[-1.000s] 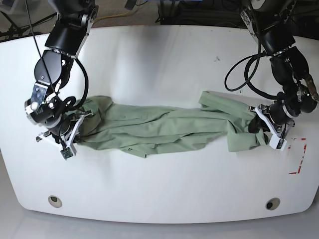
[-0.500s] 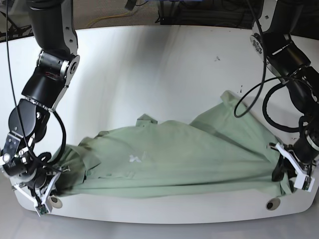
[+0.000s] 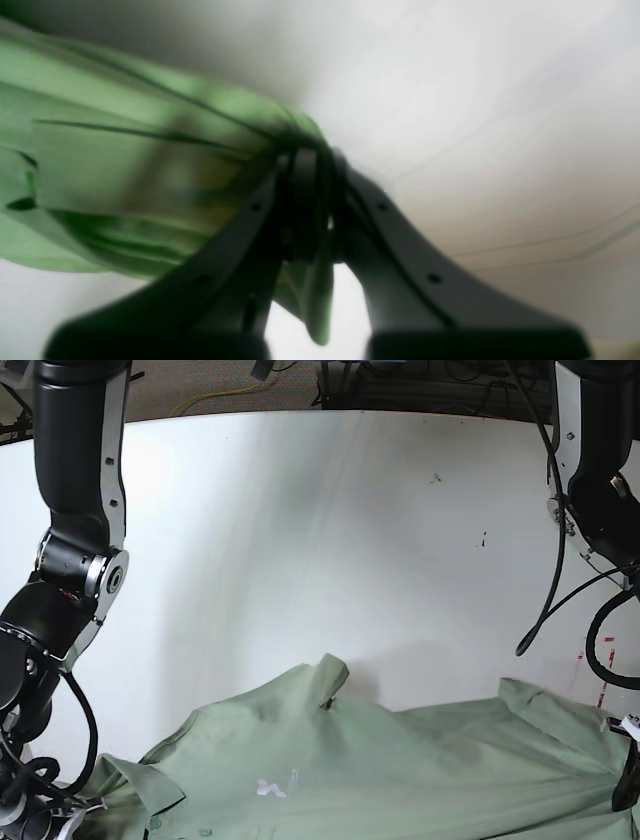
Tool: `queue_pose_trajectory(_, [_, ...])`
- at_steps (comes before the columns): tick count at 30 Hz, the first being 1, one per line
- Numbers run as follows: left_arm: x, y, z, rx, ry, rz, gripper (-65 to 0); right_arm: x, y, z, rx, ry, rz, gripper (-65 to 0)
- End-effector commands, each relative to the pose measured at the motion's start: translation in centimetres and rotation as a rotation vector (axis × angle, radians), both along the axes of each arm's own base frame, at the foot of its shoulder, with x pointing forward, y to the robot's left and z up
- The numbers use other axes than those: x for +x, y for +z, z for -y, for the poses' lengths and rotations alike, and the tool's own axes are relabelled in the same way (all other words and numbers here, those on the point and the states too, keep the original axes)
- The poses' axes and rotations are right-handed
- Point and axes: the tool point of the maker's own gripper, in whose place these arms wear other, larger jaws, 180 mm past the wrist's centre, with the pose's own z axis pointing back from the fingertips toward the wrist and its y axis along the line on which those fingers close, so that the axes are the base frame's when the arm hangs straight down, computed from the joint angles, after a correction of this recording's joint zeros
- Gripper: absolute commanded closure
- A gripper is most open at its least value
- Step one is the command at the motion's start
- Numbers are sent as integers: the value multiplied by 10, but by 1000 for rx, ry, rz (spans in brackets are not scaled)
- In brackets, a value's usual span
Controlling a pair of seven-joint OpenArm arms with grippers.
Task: Fold the T-shirt properly
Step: 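Lift the shirt with both grippers and swing it across the table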
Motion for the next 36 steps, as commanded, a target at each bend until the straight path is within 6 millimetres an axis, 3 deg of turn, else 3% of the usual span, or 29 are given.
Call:
queue_pose_trajectory(1, [-1,12,-2,35,18,22,0,-7,10,13,-9,-43,13,0])
queue_pose_trajectory(5, [-3,-31,1,33,10,-74,0,-12,-35,10,17,-15,-66,0])
queue_pose_trajectory(7, [-5,-44,1,32,8,-103,0,-20,-56,13,37,-21,-88,0])
queue_pose_trajectory(12, [-24,-93,6,65,6,-208,0,-55,-122,14,-6,-46,-202,0])
queue_pose_trajectory(13, [-31,-109,9,71,-4,-237,0,-66,-143,13,1,-43,-236,0])
queue_pose_trajectory(15, [-42,-129,12,82,-12,-278,0,-82,-166,10,18,-31,-270,0])
queue_pose_trajectory(19, [-74,-192,13,89,-21,-440,0,-126,-234,4,104,-10,-404,0])
queue_pose_trajectory(22, [-98,-227,14,83,-33,-532,0,-159,-271,4,164,-16,-487,0])
queue_pose_trajectory(27, [-133,-266,18,59,-58,-615,-1,-204,-315,-15,274,48,-600,0])
queue_pose_trajectory(34, [-162,-296,8,78,-62,-726,-11,-243,-333,-32,432,114,-648,0])
queue_pose_trajectory(36, [-166,-306,4,100,-77,-772,-56,-252,-335,-41,483,147,-656,-35])
